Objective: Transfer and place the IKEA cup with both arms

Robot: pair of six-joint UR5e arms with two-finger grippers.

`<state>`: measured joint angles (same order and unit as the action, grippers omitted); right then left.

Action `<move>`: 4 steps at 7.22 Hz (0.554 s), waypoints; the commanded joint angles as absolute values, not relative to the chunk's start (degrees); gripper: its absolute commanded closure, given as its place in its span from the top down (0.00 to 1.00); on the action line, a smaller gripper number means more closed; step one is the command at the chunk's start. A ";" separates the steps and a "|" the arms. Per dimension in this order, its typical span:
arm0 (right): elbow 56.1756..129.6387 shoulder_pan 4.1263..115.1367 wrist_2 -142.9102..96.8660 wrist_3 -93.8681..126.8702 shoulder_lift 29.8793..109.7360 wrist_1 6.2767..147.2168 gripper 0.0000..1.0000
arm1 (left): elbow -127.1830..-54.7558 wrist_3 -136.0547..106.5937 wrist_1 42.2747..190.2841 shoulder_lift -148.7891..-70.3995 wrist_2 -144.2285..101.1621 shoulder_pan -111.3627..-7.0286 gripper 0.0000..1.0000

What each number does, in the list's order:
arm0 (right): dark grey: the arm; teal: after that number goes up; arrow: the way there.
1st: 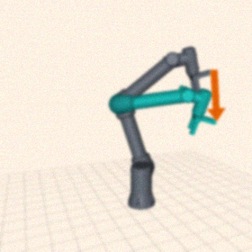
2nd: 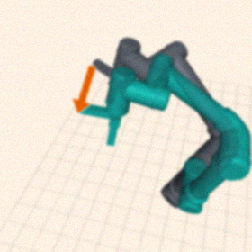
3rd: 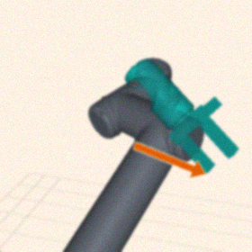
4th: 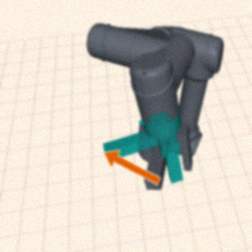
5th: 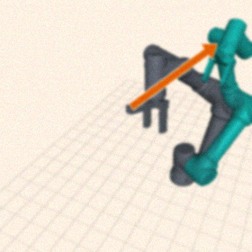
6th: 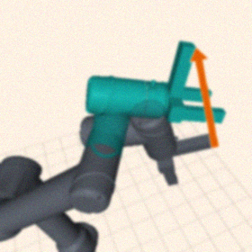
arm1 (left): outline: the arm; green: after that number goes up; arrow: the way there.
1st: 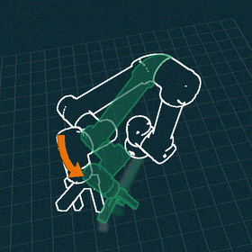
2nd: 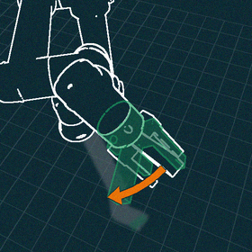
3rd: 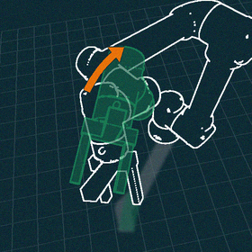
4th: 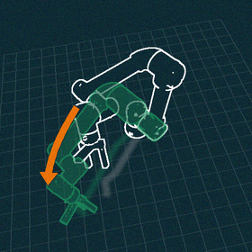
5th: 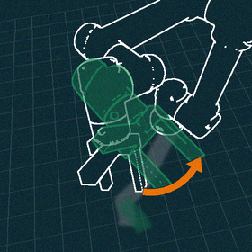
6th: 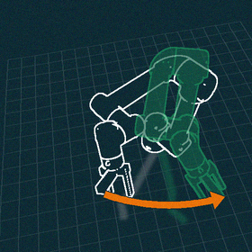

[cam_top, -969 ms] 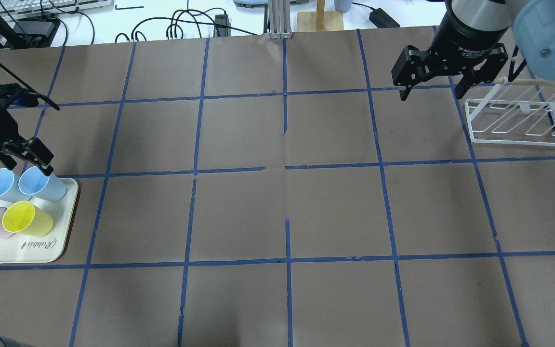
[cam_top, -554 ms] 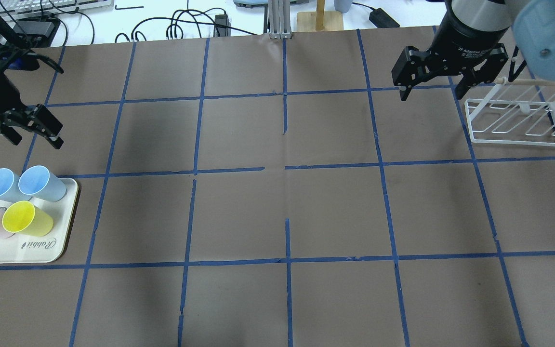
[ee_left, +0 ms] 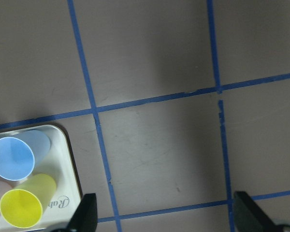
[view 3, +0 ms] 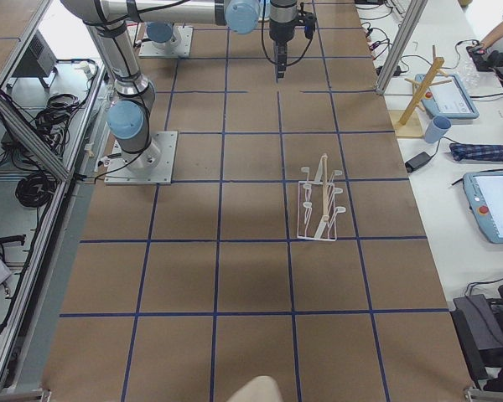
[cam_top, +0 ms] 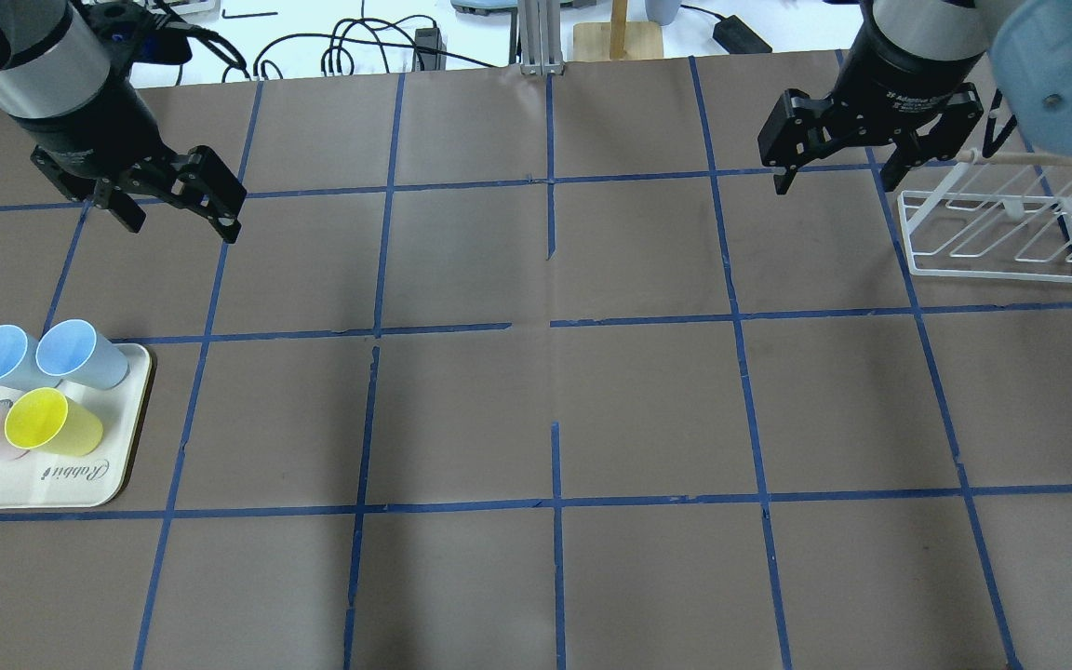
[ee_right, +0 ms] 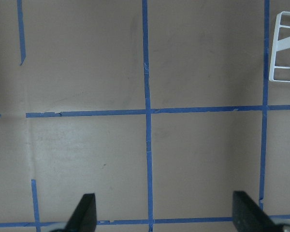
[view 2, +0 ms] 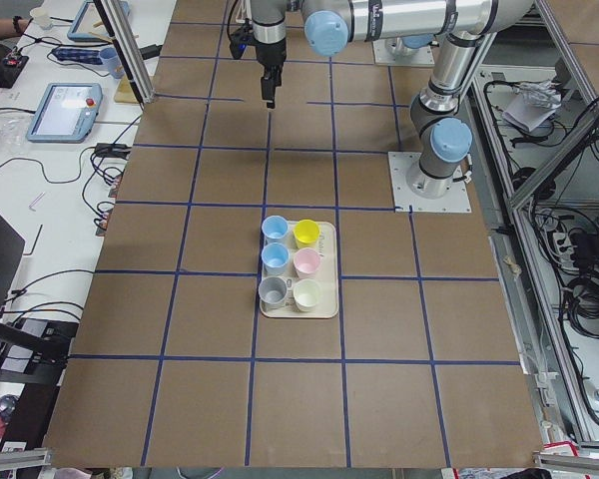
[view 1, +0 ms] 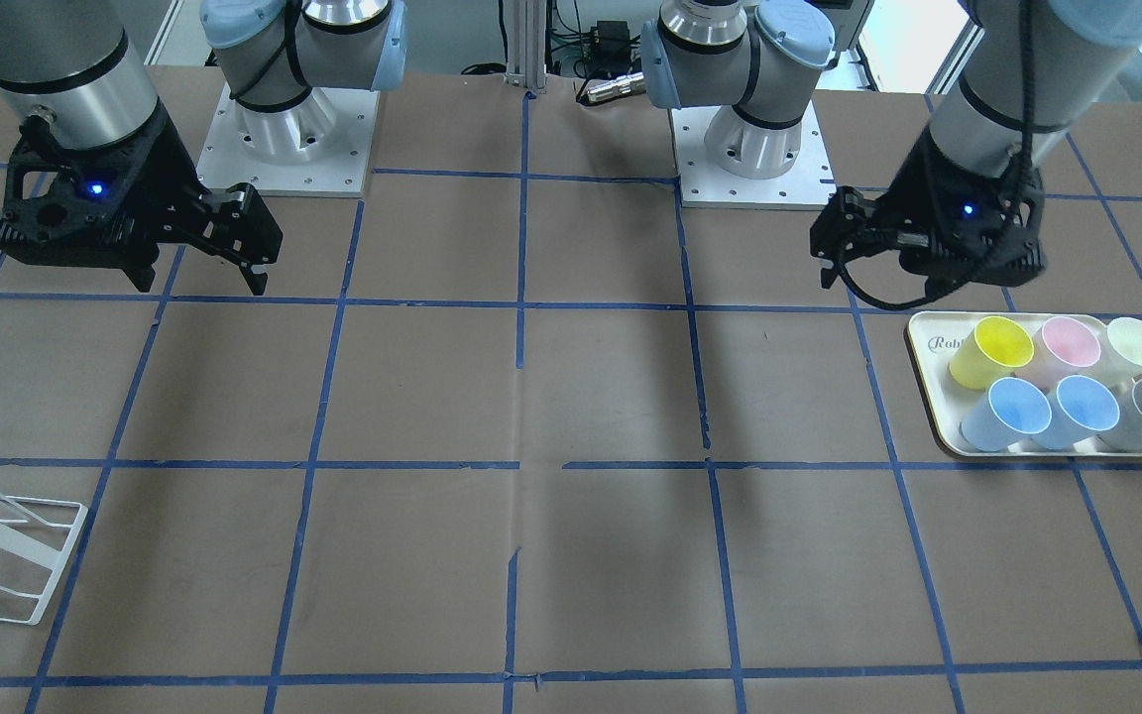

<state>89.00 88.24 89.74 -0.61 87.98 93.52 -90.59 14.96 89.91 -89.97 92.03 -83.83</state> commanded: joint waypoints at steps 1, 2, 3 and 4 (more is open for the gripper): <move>88.95 88.24 89.82 -0.62 87.98 93.52 1.00 | -91.14 5.25 92.54 -87.27 91.50 -86.92 1.00; 88.95 88.24 89.74 -0.62 87.98 93.60 1.00 | -92.19 5.27 92.11 -87.01 91.49 -88.23 1.00; 88.95 88.24 89.65 -0.70 87.98 93.52 1.00 | -93.07 5.01 91.85 -86.49 91.84 -89.20 1.00; 88.95 88.24 89.65 -0.70 87.98 93.60 1.00 | -93.16 5.10 91.93 -86.40 92.02 -89.30 1.00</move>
